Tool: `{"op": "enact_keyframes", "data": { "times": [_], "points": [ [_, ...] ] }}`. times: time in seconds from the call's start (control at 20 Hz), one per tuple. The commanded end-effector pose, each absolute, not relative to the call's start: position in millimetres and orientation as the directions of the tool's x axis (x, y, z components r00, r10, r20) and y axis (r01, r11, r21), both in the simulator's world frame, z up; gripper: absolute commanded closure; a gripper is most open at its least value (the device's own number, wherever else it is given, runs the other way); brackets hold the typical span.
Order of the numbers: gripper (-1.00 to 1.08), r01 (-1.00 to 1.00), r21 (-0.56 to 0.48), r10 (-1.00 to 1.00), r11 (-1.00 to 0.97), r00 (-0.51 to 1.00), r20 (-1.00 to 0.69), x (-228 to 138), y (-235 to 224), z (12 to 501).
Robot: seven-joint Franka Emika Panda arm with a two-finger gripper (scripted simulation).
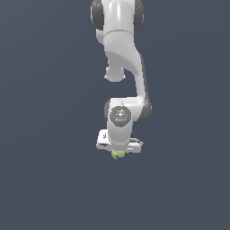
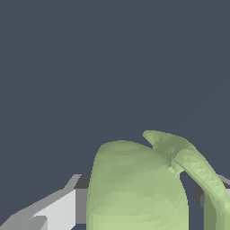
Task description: Pick up the object and move it to a goal position.
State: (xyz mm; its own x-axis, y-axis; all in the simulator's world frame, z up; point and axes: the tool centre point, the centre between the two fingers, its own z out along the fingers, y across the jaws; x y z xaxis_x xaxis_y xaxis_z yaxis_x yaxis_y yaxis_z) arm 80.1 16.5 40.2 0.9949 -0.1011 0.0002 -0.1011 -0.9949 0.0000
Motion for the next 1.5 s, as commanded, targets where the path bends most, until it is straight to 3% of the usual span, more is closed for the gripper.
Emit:
{"op": "enact_keyframes", "data": {
  "times": [0.0,0.6,1.45],
  "points": [
    [1.08,-0.101,0.0,-0.101,-0.995,0.995,0.0,80,16,40],
    [1.08,-0.101,0.0,-0.101,-0.995,0.995,0.0,77,37,86],
    [1.08,-0.101,0.001,-0.101,-0.995,0.995,0.0,67,118,264]
  ]
}}
